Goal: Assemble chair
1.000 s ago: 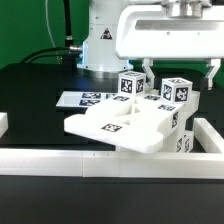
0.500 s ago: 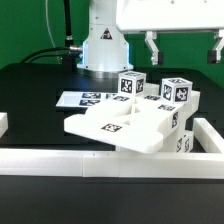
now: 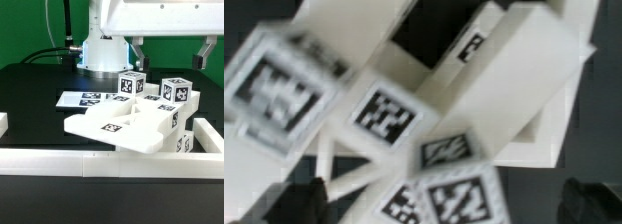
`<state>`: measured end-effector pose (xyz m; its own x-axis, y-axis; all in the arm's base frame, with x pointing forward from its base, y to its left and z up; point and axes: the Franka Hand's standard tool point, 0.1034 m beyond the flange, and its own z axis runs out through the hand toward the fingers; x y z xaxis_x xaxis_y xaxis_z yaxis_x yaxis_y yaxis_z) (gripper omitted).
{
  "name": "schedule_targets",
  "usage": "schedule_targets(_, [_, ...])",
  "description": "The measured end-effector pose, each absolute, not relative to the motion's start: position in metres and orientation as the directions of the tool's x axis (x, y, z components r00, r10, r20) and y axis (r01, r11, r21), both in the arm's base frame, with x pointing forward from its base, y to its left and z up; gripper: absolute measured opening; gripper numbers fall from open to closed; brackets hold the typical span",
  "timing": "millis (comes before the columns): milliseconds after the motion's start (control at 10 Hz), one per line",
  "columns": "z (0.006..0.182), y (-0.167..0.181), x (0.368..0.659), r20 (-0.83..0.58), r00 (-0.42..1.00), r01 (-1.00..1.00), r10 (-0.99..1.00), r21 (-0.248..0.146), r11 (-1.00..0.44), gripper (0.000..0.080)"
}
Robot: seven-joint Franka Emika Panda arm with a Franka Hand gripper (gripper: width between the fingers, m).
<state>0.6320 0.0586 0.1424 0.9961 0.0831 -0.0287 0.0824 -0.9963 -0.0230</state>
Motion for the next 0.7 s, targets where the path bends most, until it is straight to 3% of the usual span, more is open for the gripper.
schedule_targets(500, [0.135,0.065,0.646,0.001,0.994,0.109,0.109,-0.013,-0.994,0.0649])
schedule_targets(700, [0.122,0.065,0.654,0.037,0.987,0.158,0.158,0.004,-0.987,0.0649])
